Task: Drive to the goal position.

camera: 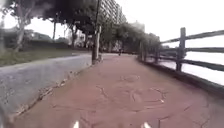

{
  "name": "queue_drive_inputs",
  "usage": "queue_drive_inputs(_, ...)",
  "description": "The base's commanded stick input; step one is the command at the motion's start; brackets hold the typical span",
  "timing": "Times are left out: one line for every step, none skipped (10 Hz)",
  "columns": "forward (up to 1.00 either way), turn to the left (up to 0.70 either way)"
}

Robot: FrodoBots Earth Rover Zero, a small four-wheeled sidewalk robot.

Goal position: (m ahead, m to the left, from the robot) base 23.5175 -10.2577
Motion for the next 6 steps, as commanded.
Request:
queue_drive_inputs(0.70, -0.08)
queue_drive_inputs(0.70, 0.00)
queue_drive_inputs(0.70, 0.00)
queue_drive_inputs(0.70, 0.00)
queue_drive_inputs(0.70, -0.04)
queue_drive_inputs(0.70, -0.20)
